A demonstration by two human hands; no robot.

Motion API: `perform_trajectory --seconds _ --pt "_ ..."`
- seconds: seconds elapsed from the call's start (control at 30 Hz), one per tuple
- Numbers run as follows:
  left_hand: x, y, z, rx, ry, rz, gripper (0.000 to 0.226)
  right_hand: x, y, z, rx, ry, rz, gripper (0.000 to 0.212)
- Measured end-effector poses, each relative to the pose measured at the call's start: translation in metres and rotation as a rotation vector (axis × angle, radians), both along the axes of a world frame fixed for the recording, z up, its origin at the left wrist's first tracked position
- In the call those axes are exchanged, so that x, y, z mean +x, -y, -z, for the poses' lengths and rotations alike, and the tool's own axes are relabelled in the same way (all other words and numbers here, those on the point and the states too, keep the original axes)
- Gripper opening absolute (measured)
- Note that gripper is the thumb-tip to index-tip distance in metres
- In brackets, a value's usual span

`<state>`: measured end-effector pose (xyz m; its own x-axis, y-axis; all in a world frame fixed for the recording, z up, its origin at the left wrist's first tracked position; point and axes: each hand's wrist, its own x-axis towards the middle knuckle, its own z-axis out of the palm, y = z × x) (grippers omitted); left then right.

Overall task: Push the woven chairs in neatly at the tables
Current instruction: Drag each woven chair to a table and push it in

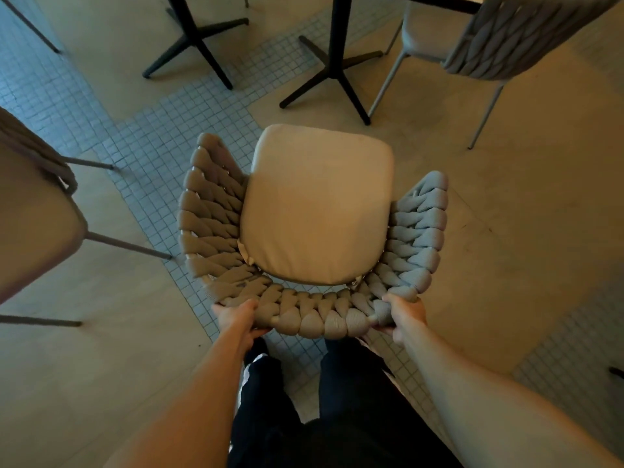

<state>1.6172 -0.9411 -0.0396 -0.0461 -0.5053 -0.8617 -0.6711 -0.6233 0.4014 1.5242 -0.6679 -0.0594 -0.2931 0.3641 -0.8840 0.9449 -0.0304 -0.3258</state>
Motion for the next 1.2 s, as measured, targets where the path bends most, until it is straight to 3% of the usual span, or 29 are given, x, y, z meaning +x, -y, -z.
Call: perform_trajectory --seconds 0.23,0.33,0.4,0.5,0.63,0.7,0.77,0.87,0.93,1.0,1.2 --pt "0.008 0.039 0.014 0.045 0.014 0.096 0.063 0.026 0.017 0.039 0.048 -0.079 0.047 0.075" --pt "0.011 0.043 0.015 0.060 -0.024 0.120 0.053 0.033 0.018 0.059 0.108 -0.109 0.075 0.080" --pt "0.013 0.045 0.012 0.057 -0.045 0.119 0.050 0.035 0.027 0.041 0.154 -0.117 0.058 0.083" --pt "0.020 0.051 0.021 0.102 -0.101 0.147 0.061 0.043 0.045 0.002 0.198 -0.140 -0.002 0.070" --pt "0.032 0.062 0.022 0.082 -0.129 0.297 0.067 0.059 0.040 -0.010 0.249 -0.208 -0.183 0.080" --pt "0.038 0.065 0.009 -0.124 -0.050 0.512 0.072 0.071 0.037 -0.016 0.291 -0.237 -0.365 0.087" --pt "0.049 0.068 0.000 -0.486 0.031 0.811 0.083 0.083 0.032 -0.020 0.463 -0.396 -0.622 0.092" --pt "0.061 0.069 -0.016 -0.965 -0.055 1.349 0.084 0.093 0.028 -0.020 0.710 -0.686 -1.142 0.090" --pt "0.059 0.066 -0.014 -1.011 -0.058 1.779 0.093 0.095 0.033 -0.020 0.659 -0.641 -1.470 0.095" --pt "0.048 0.061 -0.009 -0.950 0.068 2.087 0.100 0.093 0.042 -0.020 0.607 -0.478 -1.707 0.094" --pt "0.019 0.055 0.011 -0.814 0.214 2.199 0.066 0.087 0.069 -0.018 0.591 -0.348 -1.757 0.067"
